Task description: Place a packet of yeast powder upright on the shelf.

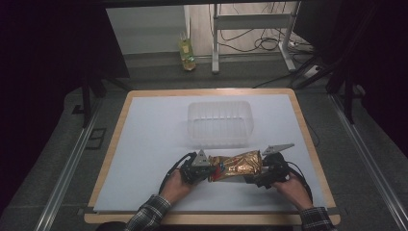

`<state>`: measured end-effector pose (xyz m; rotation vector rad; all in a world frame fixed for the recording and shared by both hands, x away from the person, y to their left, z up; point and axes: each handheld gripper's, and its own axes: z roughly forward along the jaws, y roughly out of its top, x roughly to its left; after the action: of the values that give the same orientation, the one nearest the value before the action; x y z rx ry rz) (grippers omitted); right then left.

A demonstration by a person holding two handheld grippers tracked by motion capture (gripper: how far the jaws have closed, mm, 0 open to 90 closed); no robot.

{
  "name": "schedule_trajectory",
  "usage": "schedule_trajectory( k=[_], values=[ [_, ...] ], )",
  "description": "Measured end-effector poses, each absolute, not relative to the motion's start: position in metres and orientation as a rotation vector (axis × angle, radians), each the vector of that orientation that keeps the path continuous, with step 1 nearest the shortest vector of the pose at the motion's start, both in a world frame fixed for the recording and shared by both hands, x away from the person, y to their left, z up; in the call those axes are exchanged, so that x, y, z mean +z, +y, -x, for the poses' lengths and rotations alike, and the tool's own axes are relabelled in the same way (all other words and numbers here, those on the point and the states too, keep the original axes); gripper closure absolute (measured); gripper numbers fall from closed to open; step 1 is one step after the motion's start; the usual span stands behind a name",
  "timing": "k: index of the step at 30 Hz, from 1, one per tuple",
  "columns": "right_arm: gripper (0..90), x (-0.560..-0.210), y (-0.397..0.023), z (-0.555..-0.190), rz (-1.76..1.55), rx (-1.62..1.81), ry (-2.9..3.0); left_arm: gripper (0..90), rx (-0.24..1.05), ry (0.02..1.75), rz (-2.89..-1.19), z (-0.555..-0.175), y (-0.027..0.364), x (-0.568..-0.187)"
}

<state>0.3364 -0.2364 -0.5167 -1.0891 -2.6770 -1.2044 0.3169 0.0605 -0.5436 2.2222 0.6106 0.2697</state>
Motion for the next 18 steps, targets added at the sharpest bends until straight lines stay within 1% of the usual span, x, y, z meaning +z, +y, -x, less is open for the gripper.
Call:
schedule_trajectory(
  k=[13,18],
  values=[
    [3.3,-0.511,-0.224,-0.345,1.083,-1.232,-2.597,89.8,0.273,0.607,-2.224,-0.317,0.061,-0.543],
    [4.6,-0.501,-0.219,-0.348,1.087,-1.263,-2.558,89.8,0.273,0.607,-2.224,-0.317,0.061,-0.543]
  ],
)
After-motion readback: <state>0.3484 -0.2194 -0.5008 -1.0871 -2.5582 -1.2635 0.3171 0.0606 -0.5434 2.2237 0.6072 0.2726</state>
